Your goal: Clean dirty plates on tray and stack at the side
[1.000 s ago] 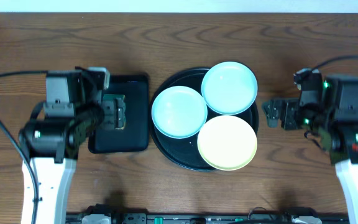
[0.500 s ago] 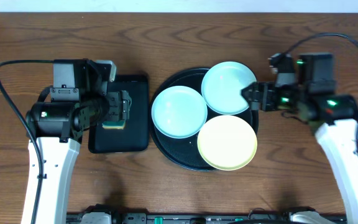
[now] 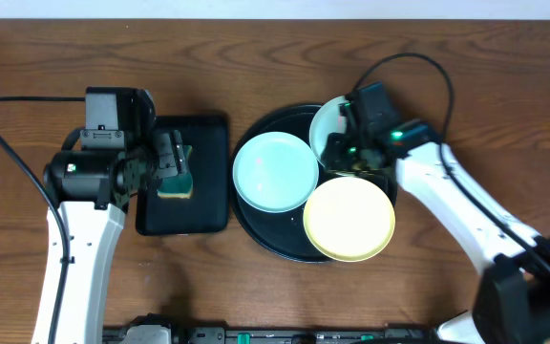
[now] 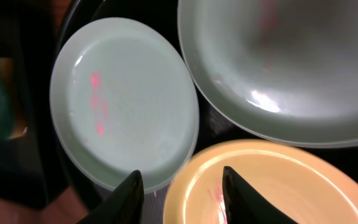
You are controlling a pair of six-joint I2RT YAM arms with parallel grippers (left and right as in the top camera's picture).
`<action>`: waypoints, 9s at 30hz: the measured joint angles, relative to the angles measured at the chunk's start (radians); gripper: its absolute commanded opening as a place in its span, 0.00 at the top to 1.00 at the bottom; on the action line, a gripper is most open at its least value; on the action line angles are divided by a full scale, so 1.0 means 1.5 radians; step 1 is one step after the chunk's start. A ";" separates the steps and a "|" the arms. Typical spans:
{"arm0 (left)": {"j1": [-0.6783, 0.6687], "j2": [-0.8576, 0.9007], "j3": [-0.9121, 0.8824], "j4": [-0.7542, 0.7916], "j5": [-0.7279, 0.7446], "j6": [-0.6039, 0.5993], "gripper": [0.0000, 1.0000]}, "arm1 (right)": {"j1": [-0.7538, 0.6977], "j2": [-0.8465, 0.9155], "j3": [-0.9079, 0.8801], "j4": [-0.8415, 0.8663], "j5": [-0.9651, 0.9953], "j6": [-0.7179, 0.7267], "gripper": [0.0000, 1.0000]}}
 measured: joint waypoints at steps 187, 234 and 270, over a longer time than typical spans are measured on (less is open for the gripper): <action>-0.123 0.256 -0.005 0.121 0.004 -0.106 0.92 | 0.055 0.200 0.016 0.096 0.070 0.029 0.99; -0.293 0.455 -0.005 0.276 0.011 -0.130 0.92 | 0.053 0.200 0.016 0.093 0.053 0.025 0.99; -0.268 0.470 0.005 0.259 0.068 -0.118 0.93 | 0.012 0.200 -0.002 0.096 -0.038 0.030 0.99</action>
